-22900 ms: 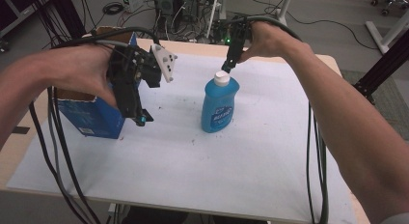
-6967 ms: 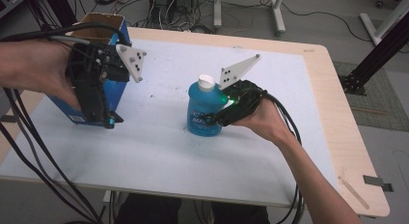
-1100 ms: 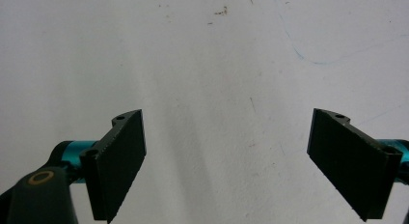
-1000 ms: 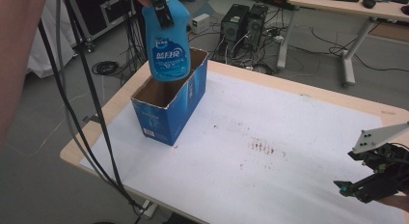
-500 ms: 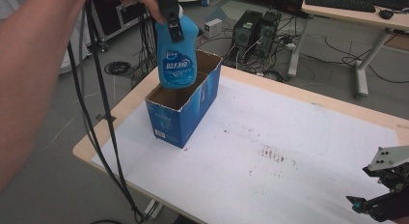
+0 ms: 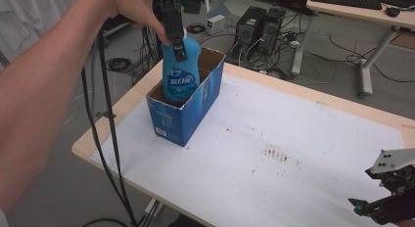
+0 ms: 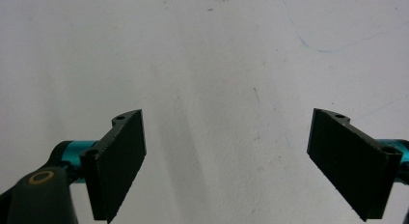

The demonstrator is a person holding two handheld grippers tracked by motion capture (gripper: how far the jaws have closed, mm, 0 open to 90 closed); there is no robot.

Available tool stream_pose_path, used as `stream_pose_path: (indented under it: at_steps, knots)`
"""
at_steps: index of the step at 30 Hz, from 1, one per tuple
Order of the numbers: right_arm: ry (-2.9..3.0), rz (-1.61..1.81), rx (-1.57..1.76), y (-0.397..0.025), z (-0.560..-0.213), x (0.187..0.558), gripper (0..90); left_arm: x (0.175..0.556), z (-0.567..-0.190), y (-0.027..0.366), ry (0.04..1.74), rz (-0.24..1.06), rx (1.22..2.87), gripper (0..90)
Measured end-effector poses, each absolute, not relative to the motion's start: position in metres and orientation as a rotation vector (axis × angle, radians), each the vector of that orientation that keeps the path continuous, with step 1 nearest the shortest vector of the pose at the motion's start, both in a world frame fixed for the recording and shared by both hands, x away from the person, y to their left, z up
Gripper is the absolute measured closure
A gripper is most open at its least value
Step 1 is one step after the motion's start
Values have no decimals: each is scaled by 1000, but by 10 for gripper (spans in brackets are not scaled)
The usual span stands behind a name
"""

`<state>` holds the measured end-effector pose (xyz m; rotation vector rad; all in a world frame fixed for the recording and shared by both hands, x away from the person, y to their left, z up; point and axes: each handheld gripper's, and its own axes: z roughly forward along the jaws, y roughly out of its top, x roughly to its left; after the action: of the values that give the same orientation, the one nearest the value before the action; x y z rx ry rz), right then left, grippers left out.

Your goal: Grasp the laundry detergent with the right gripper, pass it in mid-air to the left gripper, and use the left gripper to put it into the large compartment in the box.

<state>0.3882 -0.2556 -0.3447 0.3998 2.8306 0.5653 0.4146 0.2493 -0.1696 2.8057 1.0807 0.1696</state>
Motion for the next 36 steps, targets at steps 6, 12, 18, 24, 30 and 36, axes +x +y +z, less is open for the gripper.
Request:
stream_pose_path:
  at_steps: [6,12,18,24,30,36]
  knots:
    - [2835,555,399,-255,-349,387,131,416,-198,253,1036,137,2825,381]
    - [2841,546,400,-256,-353,386,131,420,-221,254,949,120,2887,381]
    - [2842,545,397,-256,-356,385,131,424,-239,252,861,108,2924,381]
    - [2848,534,404,-257,-358,384,131,426,-257,253,777,108,2957,381]
    - [2850,532,400,-256,-359,385,131,428,-272,256,716,97,2966,381]
    - [2854,521,395,-254,-360,385,131,429,-273,258,692,96,2956,380]
